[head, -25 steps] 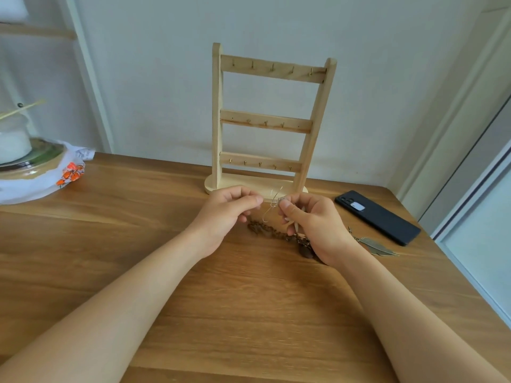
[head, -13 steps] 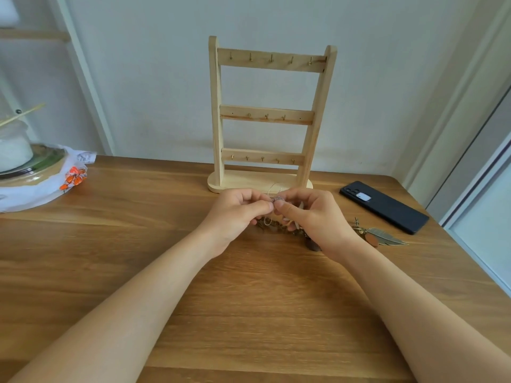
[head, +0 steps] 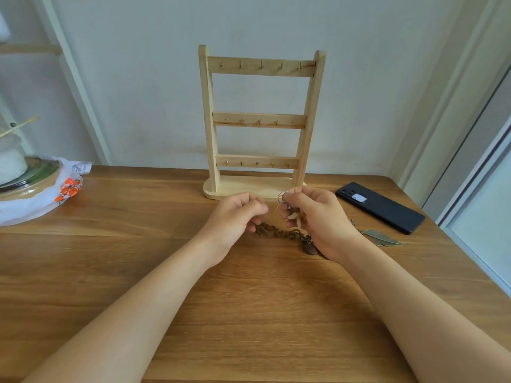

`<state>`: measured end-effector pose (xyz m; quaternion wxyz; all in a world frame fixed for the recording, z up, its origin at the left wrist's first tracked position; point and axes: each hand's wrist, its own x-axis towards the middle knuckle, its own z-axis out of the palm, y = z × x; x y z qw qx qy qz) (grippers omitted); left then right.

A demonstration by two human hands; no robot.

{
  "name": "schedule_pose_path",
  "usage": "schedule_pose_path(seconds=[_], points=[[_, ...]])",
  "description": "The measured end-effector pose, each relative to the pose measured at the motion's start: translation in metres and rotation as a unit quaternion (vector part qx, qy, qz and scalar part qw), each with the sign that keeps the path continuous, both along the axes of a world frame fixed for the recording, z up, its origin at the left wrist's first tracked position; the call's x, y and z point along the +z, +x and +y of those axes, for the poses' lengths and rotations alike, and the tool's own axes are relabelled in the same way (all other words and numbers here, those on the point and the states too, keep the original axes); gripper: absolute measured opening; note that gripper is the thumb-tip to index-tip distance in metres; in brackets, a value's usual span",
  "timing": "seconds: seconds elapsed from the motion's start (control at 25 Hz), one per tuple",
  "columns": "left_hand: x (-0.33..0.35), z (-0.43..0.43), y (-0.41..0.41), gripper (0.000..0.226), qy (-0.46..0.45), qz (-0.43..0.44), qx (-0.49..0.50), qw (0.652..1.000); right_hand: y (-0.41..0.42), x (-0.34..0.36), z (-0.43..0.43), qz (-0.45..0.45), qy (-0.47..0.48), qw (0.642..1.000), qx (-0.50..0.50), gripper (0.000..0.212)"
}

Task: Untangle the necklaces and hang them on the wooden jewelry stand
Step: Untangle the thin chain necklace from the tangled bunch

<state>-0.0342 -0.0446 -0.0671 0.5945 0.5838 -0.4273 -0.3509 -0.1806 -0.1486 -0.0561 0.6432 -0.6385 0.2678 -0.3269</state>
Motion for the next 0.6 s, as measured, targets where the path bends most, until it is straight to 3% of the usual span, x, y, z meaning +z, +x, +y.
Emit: schedule_pose_path(seconds=[0.12, 0.28, 0.6], points=[[0.002, -0.0001, 0.0007, 0.018, -0.029, 0.052, 0.037, 0.998, -0.0003, -0.0001, 0.0005, 0.008, 0.003, 1.0, 0.026, 0.013], [0.0019, 0.0011, 0.0071, 0.01, -0.058, 0.021, 0.096, 0.994, -0.0021, -0.001, -0.0017, 0.007, 0.01, 0.999, 0.034, 0.01], [0.0014, 0.0027, 0.0026, 0.004, -0.021, -0.055, 0.071, 0.996, -0.0004, -0.0022, 0.0039, -0.014, -0.034, 0.998, 0.046, 0.003]])
